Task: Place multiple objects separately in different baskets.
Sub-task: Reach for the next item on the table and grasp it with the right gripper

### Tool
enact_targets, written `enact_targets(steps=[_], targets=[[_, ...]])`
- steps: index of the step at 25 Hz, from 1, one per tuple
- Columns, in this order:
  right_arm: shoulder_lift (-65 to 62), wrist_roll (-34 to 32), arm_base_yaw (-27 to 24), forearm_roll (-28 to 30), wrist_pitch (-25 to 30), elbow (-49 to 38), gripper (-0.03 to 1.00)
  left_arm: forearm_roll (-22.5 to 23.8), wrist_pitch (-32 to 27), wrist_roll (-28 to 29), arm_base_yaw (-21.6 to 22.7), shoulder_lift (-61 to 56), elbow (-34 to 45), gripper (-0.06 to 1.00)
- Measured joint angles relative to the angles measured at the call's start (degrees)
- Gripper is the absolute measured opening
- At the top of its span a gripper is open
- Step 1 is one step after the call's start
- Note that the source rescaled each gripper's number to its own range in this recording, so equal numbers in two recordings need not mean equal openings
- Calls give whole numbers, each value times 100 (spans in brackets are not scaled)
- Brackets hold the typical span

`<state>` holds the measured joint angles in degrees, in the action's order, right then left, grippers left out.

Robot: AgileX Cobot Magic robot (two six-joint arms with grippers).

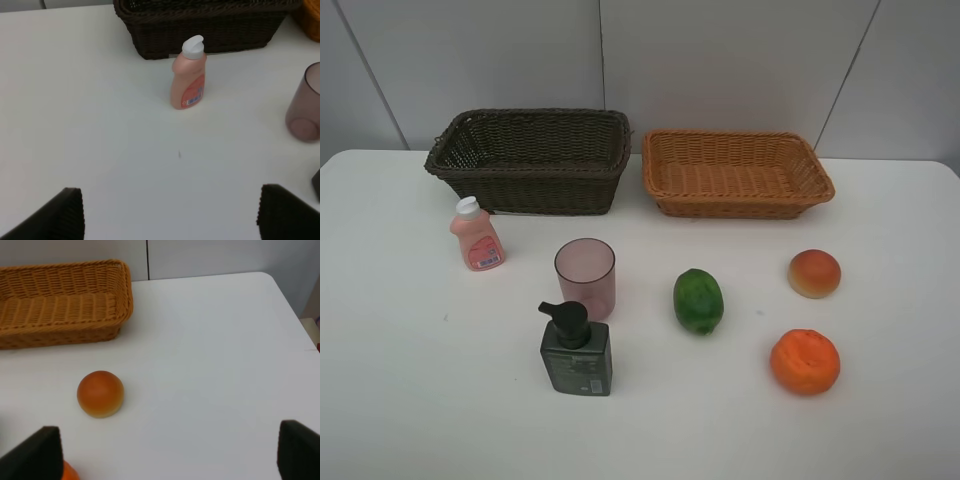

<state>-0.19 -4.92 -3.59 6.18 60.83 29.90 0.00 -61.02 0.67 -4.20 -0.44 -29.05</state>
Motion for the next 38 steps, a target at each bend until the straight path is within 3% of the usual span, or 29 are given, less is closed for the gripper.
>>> enact_targets(steps=[38], targets=[[0, 0, 0, 0, 0, 0, 79, 0, 0, 0, 0, 0, 0, 89]])
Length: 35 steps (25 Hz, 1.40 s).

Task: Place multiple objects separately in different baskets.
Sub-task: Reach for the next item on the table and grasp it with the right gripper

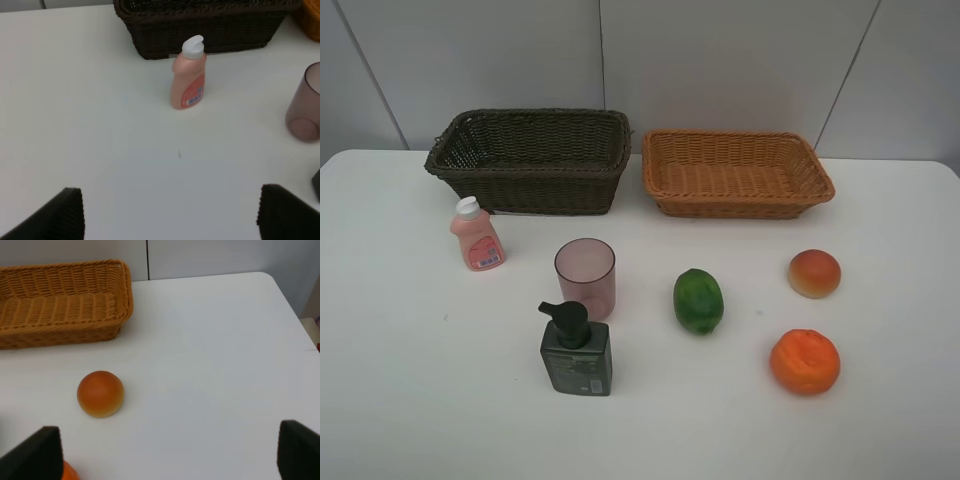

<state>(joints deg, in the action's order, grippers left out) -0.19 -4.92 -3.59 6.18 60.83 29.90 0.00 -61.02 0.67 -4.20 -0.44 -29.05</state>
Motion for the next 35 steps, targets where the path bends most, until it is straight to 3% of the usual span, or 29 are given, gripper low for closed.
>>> enact_targets(steps=[35], targets=[[0, 0, 0, 0, 0, 0, 79, 0, 0, 0, 0, 0, 0, 89]])
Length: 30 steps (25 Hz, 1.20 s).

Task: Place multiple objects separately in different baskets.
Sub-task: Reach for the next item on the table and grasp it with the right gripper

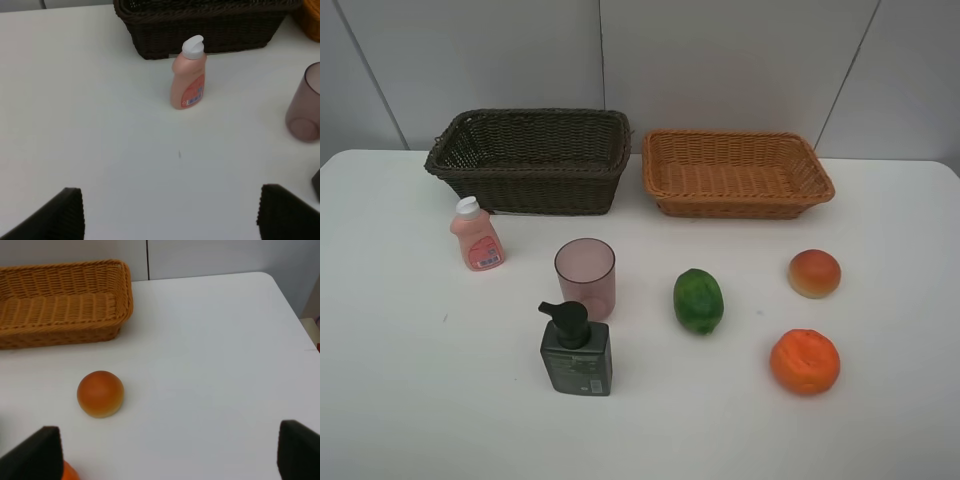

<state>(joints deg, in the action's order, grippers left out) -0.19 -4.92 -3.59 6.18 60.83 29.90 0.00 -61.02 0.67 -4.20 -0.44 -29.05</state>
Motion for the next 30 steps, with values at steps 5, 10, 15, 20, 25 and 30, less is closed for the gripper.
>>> enact_targets(steps=[5, 10, 15, 20, 25, 30], targets=[[0, 0, 0, 0, 0, 0, 79, 0, 0, 0, 0, 0, 0, 89], [0, 0, 0, 0, 0, 0, 79, 0, 0, 0, 0, 0, 0, 89], [0, 0, 0, 0, 0, 0, 79, 0, 0, 0, 0, 0, 0, 89], [0, 0, 0, 0, 0, 0, 79, 0, 0, 0, 0, 0, 0, 89], [0, 0, 0, 0, 0, 0, 79, 0, 0, 0, 0, 0, 0, 89], [0, 0, 0, 0, 0, 0, 79, 0, 0, 0, 0, 0, 0, 89]])
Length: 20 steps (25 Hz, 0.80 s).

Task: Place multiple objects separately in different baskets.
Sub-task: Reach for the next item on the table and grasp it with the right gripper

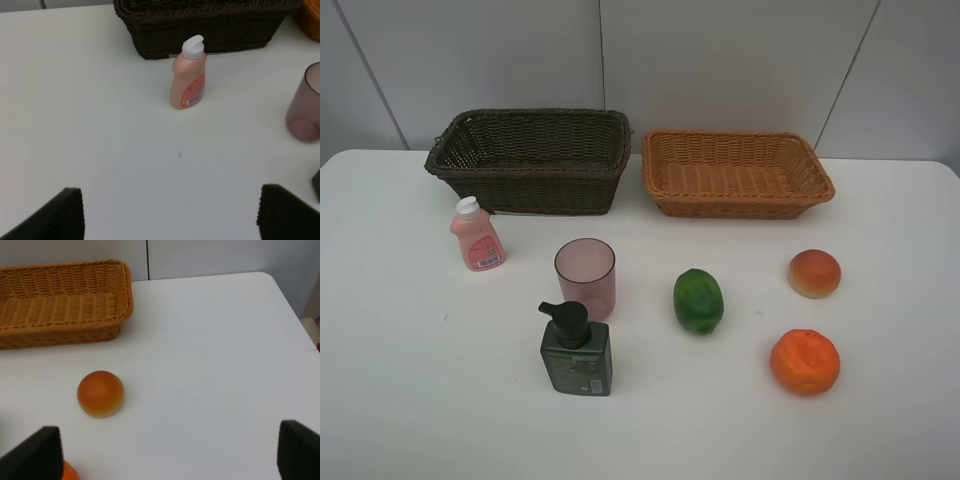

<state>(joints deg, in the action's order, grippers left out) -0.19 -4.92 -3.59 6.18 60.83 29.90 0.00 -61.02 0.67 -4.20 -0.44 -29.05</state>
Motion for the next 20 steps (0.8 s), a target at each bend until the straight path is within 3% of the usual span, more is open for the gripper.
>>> enact_targets(steps=[8, 15, 20], targets=[[264, 0, 26, -162, 5, 124, 79, 0, 0, 0, 0, 0, 0, 89], [2085, -6, 26, -287, -11, 1027, 79, 0, 5, 0, 0, 0, 0, 89], [3551, -374, 26, -312, -243, 1509, 79, 0, 5, 0, 0, 0, 0, 89]])
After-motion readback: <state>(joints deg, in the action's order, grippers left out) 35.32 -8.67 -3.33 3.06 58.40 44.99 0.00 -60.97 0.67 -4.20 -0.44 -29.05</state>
